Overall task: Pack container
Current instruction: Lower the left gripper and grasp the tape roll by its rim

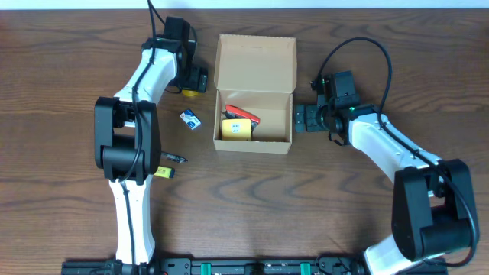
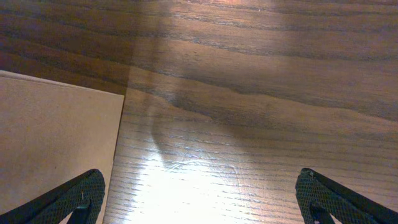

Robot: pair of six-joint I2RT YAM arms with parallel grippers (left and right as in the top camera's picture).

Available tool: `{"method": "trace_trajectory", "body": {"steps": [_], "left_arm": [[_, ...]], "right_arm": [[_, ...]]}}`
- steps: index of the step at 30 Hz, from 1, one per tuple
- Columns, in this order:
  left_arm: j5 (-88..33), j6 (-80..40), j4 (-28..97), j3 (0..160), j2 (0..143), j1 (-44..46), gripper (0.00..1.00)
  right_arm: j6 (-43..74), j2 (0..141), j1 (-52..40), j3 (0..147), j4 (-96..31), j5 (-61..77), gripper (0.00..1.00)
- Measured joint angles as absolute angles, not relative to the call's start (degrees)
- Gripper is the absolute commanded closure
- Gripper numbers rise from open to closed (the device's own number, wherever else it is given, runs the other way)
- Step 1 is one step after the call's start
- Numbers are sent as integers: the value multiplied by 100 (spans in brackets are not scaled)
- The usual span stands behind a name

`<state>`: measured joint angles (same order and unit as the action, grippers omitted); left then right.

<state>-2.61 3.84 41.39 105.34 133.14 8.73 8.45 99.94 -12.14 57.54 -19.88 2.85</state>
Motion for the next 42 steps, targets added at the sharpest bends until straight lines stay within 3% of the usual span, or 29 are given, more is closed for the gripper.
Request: {"method": "trace_trajectory", "body": {"steps": [24, 42], "left_arm": [[-193, 30, 4023, 10420, 13332, 873, 15], [156, -471, 4128, 10425, 13332, 882, 36]], "right_arm": [[845, 9994, -1214, 5754, -1988, 285, 1], [845, 9994, -1214, 5754, -1988, 285, 1]]}}
